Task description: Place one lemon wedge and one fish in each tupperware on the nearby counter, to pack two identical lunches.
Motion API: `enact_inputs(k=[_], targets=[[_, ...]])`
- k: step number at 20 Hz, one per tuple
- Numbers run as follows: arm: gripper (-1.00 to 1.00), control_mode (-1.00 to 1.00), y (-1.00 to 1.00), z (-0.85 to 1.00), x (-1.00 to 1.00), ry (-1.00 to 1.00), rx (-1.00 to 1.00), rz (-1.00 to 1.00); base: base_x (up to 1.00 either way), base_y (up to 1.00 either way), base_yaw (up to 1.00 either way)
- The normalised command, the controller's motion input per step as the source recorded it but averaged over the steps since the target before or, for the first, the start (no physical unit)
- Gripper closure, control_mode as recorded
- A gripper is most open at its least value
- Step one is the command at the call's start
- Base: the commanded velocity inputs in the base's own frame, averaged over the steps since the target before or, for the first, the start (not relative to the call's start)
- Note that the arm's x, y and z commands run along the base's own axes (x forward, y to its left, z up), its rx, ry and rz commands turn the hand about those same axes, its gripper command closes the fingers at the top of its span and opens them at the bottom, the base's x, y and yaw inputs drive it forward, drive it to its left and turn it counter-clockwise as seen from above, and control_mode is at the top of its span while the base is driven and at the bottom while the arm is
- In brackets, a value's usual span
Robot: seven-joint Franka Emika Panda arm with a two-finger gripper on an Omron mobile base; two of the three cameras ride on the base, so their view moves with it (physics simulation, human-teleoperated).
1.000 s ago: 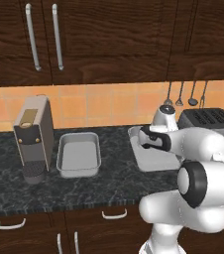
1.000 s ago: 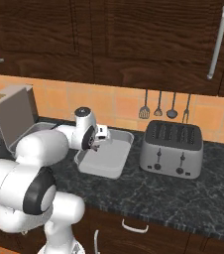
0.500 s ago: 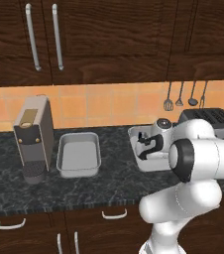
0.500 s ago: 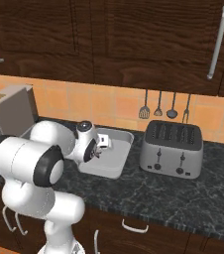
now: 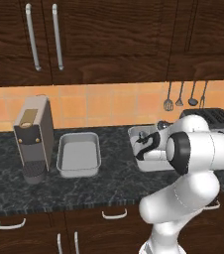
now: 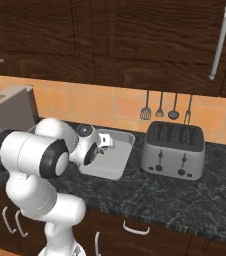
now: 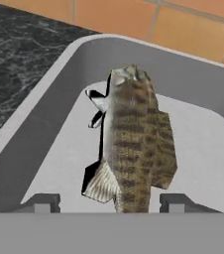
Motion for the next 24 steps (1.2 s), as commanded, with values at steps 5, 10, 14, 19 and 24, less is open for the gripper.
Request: enact_inputs(k=[5, 10, 14, 19, 24], targets=[[-1.00, -1.00, -0.04, 0.29, -0.44, -0.13, 0.00, -0.01, 0.00, 0.00, 0.00], [-1.00, -1.00, 0.05, 0.83, -0.85, -0.23, 0.00, 0.00, 0.00, 0.00, 0.00], [-1.00, -1.00, 0.20, 0.92, -1.00, -0.02, 0.00, 0.00, 0.00, 0.00, 0.00], [-1.00, -1.00, 0.67, -0.08, -1.00, 0.03, 0.00, 0.00, 0.00, 0.00, 0.00], [-1.00, -1.00, 0.24, -0.07, -1.00, -0.04, 0.00, 0.00, 0.00, 0.00, 0.00]])
